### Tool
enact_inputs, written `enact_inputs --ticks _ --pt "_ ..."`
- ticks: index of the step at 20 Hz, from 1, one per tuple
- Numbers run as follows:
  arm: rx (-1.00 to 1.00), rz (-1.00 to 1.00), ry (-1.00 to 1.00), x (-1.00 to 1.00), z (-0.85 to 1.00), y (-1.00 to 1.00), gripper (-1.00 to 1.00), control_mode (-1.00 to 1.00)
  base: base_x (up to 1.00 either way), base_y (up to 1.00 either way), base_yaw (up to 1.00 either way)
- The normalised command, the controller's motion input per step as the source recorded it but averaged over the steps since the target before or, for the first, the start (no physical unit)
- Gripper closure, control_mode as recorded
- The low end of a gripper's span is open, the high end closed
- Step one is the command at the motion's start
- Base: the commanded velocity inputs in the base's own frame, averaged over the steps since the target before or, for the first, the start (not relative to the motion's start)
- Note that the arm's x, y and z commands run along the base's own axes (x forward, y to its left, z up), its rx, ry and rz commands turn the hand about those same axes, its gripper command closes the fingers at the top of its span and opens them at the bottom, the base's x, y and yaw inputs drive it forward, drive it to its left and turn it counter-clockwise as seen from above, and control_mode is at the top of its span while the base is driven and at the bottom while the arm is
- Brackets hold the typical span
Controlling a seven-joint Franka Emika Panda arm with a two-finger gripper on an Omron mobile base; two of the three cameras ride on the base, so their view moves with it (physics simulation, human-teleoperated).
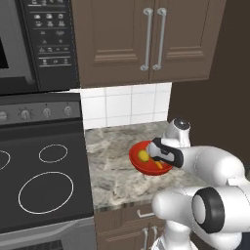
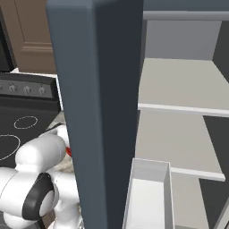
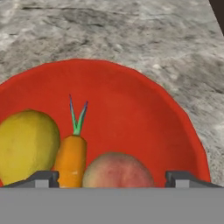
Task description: Take the lemon, peach, and carrot from the freezer and place them in the bowl on the counter.
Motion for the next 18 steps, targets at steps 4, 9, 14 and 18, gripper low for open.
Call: enact_inputs --ticks 4,9,14,18 --pt "0.00 0.00 -0.02 0.00 0.02 -0.05 -1.00 -1.00 0.00 0.00 0.00" --pt "0.00 0.00 -0.08 -0.11 0.37 -0.04 -1.00 -1.00 0.00 0.00 0.00" --pt "0.00 -0.02 -0.06 -0.37 0.90 0.08 -1.00 -1.00 0.00 0.00 0.00" --pt "0.00 -0.06 -0.05 -0.89 0.91 0.34 -1.00 -1.00 0.00 0.00 0.00"
